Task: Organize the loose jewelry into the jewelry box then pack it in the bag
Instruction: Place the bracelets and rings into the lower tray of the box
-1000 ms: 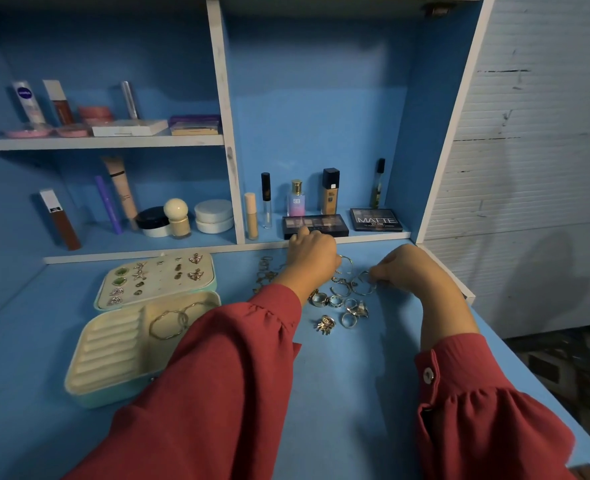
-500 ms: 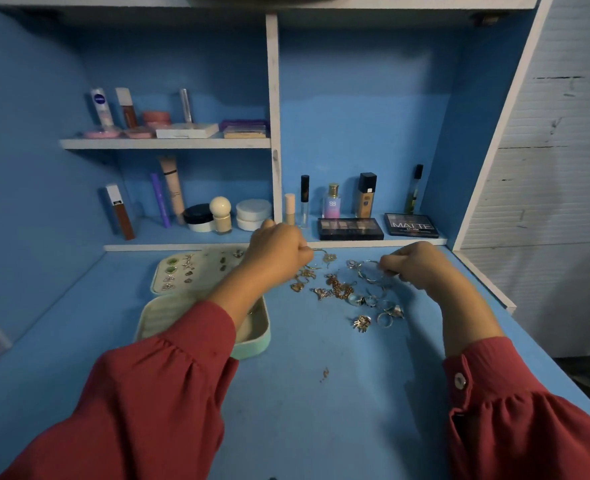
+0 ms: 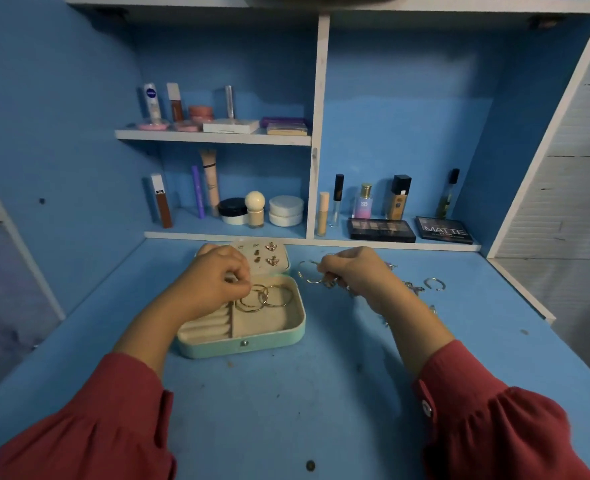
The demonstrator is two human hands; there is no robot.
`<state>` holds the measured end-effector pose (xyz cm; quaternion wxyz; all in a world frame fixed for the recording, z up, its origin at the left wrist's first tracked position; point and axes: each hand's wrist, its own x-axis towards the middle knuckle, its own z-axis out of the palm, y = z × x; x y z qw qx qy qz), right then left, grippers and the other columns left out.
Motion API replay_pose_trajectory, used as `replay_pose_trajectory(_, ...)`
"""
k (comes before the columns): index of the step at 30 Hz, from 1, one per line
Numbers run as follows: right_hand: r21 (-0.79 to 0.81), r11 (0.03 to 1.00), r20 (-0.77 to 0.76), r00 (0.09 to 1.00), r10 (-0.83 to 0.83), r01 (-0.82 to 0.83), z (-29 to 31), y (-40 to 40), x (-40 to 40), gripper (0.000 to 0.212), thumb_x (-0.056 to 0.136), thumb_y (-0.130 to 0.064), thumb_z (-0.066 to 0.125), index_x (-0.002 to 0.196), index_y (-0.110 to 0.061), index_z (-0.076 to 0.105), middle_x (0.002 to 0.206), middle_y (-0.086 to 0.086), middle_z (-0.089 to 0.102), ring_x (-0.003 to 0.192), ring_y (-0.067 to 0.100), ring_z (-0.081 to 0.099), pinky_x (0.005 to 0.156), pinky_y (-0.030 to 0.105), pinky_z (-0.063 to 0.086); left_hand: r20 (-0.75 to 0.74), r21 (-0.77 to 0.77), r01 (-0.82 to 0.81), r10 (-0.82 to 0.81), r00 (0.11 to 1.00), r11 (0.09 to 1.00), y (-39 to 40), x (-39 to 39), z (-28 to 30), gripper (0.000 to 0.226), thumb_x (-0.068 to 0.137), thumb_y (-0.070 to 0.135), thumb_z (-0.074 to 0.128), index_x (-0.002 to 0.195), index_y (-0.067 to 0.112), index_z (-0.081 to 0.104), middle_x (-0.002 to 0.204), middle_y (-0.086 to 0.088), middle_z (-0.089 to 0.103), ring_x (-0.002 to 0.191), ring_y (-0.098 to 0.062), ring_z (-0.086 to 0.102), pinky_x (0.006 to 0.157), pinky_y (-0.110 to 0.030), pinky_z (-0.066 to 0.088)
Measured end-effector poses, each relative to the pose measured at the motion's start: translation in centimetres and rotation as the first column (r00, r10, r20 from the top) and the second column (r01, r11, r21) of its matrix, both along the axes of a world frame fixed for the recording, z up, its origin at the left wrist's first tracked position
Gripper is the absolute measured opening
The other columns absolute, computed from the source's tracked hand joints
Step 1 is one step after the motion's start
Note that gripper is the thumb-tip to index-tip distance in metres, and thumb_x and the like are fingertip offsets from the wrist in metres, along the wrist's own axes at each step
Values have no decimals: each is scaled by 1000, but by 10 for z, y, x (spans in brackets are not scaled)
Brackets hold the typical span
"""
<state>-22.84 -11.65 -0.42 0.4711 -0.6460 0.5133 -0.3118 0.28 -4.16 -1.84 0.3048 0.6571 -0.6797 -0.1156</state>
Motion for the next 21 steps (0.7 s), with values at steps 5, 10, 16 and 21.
replay_pose_trajectory(5,22,1000,74,997,18,-20,0,8,26,17,81,-16,67,66,-7,66,60,-1,60,53,11,40,37,12,32,30,56,15,-16,999,998,4,6,-2,25,74,9,75,64,29,63,99,12,58,107,-10,37,82,-6,26)
replay_pose_trajectory(10,-4,1000,-2,1000,22,-22,-3,11,35,26,79,-20,68,82,6,71,67,6,56,53,11,39,40,16,32,34,67,42,-44,998,997,6,4,0,23,74,9,75,66,28,65,100,14,56,107,-7,36,87,-6,29)
replay_pose_trajectory(16,-1,999,-74,996,45,-45,-6,10,30,24,75,-24,71,69,-1,68,65,6,52,54,14,37,45,20,30,61,75,53,-57,997,996,4,5,-2,24,75,13,76,64,31,64,99,17,55,108,-8,37,99,-27,33)
replay_pose_trajectory(21,-13,997,-97,992,75,-77,-4,12,27,19,76,-20,74,67,-6,66,55,-1,48,52,11,39,44,18,31,99,57,59,-65,993,997,2,6,-3,27,73,18,79,61,36,63,97,19,54,107,-9,37,104,-34,33)
